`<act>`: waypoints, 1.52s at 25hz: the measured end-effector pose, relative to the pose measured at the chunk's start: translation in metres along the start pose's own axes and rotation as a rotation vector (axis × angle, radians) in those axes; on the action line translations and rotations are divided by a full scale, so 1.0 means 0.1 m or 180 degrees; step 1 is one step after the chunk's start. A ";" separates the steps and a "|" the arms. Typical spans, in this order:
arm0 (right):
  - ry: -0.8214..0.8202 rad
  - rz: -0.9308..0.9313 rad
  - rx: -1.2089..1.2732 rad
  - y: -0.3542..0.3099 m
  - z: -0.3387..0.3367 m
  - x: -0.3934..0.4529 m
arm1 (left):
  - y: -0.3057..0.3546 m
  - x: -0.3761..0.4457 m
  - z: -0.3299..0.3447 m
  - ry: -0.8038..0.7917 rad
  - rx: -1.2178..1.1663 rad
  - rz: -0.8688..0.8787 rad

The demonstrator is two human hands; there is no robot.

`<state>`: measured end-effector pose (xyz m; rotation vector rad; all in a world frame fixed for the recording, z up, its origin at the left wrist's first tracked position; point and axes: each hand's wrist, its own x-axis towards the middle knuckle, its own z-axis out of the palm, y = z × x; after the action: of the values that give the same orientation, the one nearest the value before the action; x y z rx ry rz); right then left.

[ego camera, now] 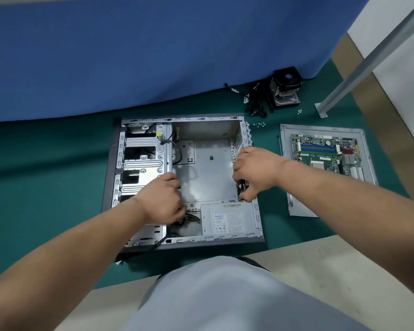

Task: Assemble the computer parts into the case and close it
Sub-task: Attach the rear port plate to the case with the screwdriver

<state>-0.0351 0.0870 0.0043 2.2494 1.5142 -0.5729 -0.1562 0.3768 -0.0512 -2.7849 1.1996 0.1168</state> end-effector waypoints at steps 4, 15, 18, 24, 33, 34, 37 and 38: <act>0.0083 -0.0028 -0.0052 0.02 0.10 -0.01 | 0.02 0.01 0.01 0.0118 0.0084 -0.0005; 0.0493 0.1225 0.1205 -0.09 0.18 -0.04 | -0.19 0.10 -0.14 -0.0496 -0.0047 0.0098; 0.0376 0.2672 0.2865 -0.37 0.20 0.06 | -0.35 0.19 -0.17 -0.0815 0.0018 0.0001; 0.0544 0.3160 0.3472 -0.51 0.22 0.10 | -0.35 0.18 -0.16 -0.0894 -0.0230 -0.0005; 0.0570 0.3192 0.3452 -0.78 0.12 0.17 | -0.35 -0.05 -0.13 -0.0707 -0.0153 0.0101; 0.0591 0.3239 0.3444 -0.80 0.13 0.17 | -0.36 -0.04 -0.11 -0.0666 -0.0081 0.0127; 0.0576 0.3275 0.3342 -0.84 0.13 0.19 | -0.34 -0.04 -0.11 -0.0696 -0.0049 0.0032; 0.0574 0.3283 0.3306 -0.84 0.14 0.19 | -0.33 -0.01 -0.13 -0.0767 -0.0103 -0.0052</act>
<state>-0.1087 0.1249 -0.0243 3.3992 -0.2107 -0.9066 -0.1321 0.3983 -0.0356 -2.7093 1.1245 0.4598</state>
